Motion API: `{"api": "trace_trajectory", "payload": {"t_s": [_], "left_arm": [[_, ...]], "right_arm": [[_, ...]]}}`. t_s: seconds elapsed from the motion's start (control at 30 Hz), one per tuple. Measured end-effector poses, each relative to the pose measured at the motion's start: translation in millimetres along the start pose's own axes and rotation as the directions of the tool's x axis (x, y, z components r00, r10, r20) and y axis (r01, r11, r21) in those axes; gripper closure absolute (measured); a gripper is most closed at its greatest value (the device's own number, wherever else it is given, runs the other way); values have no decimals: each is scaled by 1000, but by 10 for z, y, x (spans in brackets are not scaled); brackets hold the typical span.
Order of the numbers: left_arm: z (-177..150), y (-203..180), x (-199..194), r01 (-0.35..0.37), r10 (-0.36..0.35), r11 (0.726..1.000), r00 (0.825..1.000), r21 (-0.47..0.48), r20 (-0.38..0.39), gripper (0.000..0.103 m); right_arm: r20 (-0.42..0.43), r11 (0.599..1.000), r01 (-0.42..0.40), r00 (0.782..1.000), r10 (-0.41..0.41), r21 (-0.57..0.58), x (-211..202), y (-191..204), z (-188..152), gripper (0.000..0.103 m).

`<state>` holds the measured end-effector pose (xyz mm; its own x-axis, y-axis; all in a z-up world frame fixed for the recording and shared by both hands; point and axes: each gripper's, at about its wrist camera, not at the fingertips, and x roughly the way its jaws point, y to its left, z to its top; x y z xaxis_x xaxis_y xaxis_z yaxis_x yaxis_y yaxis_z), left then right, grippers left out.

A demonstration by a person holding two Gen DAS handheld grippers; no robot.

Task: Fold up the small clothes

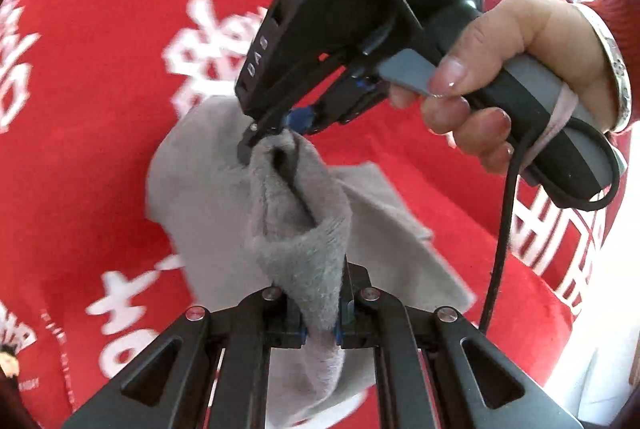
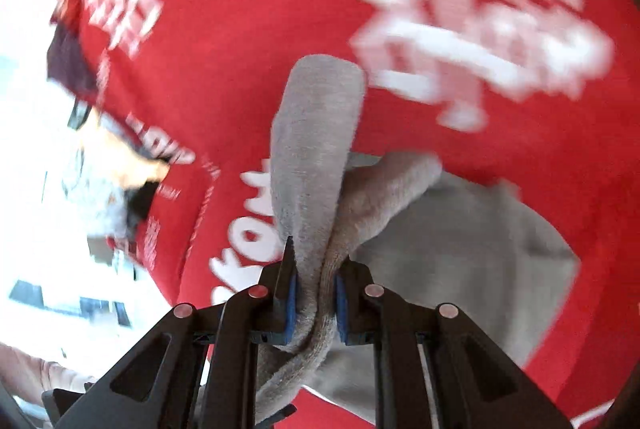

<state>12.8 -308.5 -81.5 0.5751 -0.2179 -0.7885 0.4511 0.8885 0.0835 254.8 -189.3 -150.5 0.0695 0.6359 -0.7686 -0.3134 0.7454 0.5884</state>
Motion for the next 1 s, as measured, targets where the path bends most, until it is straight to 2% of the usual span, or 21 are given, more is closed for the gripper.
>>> {"api": "trace_trajectory", "payload": {"t_s": [0.07, 0.17, 0.23, 0.3, 0.33, 0.37, 0.4, 0.43, 0.47, 0.57, 0.67, 0.73, 0.77, 0.83, 0.87, 0.93, 1.0], "left_arm": [[-19, -275, 250, 30, -29, 999, 999, 29, -45, 93], [-158, -537, 535, 61, -54, 996, 993, 62, -109, 93], [-217, -636, 623, 65, -56, 996, 988, 64, -141, 93], [-239, -640, 587, 53, -45, 997, 989, 56, -144, 93], [-235, -631, 561, 57, -49, 997, 988, 51, -149, 88], [-222, -616, 525, 65, -57, 997, 986, 44, -158, 73], [-212, -552, 490, 77, -71, 997, 984, 32, -165, 64], [-192, -480, 423, 80, -76, 997, 984, 18, -161, 48], [-181, -432, 305, 77, -75, 997, 987, 5, -142, 39], [-193, -225, 31, 95, -99, 995, 987, -34, -130, 38], [-233, 159, -81, 60, -81, 989, 984, -134, -156, 38], [-287, 464, -28, 20, -66, 973, 979, -231, -194, 38], [-328, 637, 39, -6, -59, 959, 974, -283, -219, 38], [-425, 975, 216, -53, -57, 923, 961, -381, -270, 38], [-484, 1096, 289, -62, -67, 906, 956, -418, -287, 38], [-549, 1288, 467, -78, -78, 889, 945, -451, -318, 38], [-574, 1320, 520, -75, -80, 894, 944, -442, -321, 38]], "right_arm": [[-17, 996, 54, 998, -53, 65, 29, -420, -171, 86], [-56, 985, 101, 994, -94, 140, 230, -848, -412, 86], [-62, 980, 100, 994, -91, 170, 307, -1059, -540, 86], [-33, 977, 73, 997, -67, 201, 330, -1134, -587, 84], [-23, 976, 70, 998, -67, 204, 327, -1124, -597, 83], [-21, 977, 78, 997, -76, 198, 314, -1111, -597, 82], [-25, 977, 91, 996, -87, 194, 273, -1119, -594, 77], [-32, 975, 114, 993, -110, 193, 242, -1101, -605, 67], [-47, 967, 148, 989, -141, 205, 189, -1109, -610, 62], [-44, 951, 149, 989, -142, 271, -58, -1163, -716, 59], [-23, 946, 99, 995, -96, 308, -258, -1076, -916, 58], [-22, 935, 41, 999, -35, 351, -333, -1018, -1111, 52], [-26, 928, 10, 1000, -1, 373, -350, -984, -1245, 51], [-24, 928, -10, 1000, 20, 373, -345, -885, -1415, 51], [-22, 935, -8, 1000, 17, 355, -330, -822, -1486, 51], [-26, 951, 18, 1000, -11, 309, -289, -728, -1553, 51], [-35, 963, 48, 999, -40, 264, -215, -618, -1521, 53]]}}
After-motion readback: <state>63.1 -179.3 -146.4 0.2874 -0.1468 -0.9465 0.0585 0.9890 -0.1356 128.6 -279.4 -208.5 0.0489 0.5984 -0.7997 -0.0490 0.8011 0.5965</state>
